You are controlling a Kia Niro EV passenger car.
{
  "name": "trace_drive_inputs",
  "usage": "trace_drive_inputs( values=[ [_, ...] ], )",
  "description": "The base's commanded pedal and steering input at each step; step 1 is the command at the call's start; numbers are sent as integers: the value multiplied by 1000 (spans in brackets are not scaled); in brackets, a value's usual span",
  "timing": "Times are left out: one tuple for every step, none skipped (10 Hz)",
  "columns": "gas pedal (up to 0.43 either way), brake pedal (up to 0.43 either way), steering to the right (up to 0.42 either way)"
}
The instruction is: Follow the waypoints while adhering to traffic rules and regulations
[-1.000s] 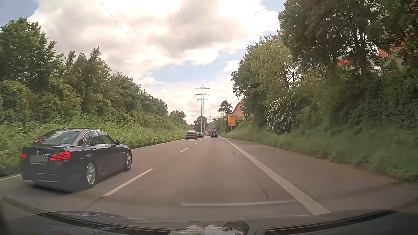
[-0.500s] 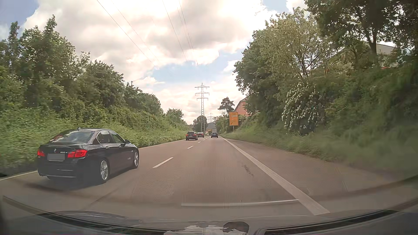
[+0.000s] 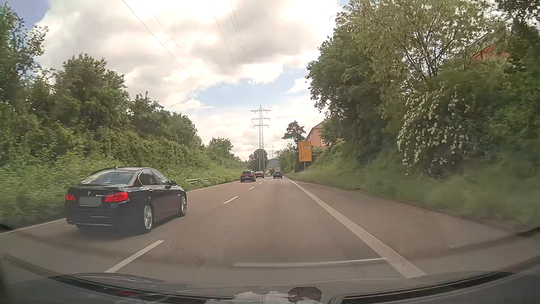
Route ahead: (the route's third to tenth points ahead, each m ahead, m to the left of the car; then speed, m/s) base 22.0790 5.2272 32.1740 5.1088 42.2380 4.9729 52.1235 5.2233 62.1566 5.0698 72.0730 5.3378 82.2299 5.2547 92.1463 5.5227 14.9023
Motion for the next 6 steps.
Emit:
trace_drive_inputs(
  values=[
    [87,0,0],
    [87,0,-1],
    [87,0,-1],
    [87,0,-1],
    [87,0,-1],
    [87,0,-1]
  ],
)
